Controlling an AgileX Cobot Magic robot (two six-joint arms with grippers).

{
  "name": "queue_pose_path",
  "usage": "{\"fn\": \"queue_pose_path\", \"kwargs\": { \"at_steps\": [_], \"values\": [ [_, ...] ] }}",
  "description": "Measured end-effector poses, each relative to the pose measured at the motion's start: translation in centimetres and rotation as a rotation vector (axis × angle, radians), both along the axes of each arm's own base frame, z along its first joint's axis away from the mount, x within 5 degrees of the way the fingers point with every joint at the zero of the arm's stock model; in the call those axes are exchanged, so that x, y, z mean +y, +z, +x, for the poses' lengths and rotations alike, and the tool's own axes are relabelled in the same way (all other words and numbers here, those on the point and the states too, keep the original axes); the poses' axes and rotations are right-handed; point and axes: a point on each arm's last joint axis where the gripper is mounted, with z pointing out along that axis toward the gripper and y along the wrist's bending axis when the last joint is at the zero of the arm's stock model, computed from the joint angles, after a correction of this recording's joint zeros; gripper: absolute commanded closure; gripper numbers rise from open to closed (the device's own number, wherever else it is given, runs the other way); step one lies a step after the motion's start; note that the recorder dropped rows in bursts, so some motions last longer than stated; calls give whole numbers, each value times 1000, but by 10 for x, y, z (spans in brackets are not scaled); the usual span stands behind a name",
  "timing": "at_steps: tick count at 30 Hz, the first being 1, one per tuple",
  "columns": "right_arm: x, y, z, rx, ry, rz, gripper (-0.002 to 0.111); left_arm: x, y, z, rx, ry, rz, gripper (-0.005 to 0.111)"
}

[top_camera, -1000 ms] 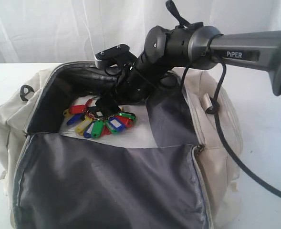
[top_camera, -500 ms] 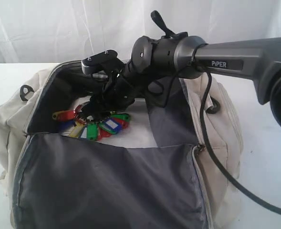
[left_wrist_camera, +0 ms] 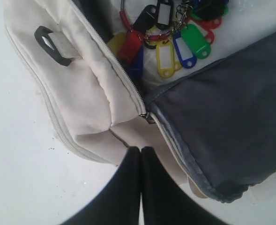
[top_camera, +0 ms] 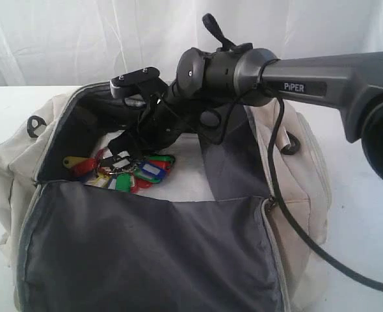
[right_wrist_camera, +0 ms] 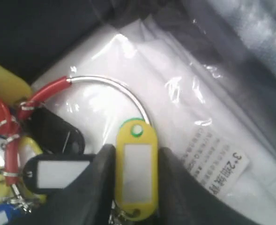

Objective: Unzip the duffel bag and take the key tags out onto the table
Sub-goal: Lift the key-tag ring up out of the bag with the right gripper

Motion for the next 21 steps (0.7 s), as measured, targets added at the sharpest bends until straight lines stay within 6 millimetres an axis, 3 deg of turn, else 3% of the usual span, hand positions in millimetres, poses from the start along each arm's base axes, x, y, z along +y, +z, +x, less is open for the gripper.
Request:
{"fn": "queue_pose_path", "kwargs": {
  "at_steps": [3, 7, 11, 21],
  "values": [
    [1, 11, 2, -30, 5, 14, 108, 0, 0, 0, 0, 0, 0, 107],
    [-6, 64, -3, -139, 15, 68, 108, 0, 0, 0, 0, 0, 0, 107],
    [-15, 97, -12, -188, 25, 95, 108, 0, 0, 0, 0, 0, 0, 107],
    [-29, 131, -27, -216, 49, 98, 108, 0, 0, 0, 0, 0, 0, 107]
  ]
}}
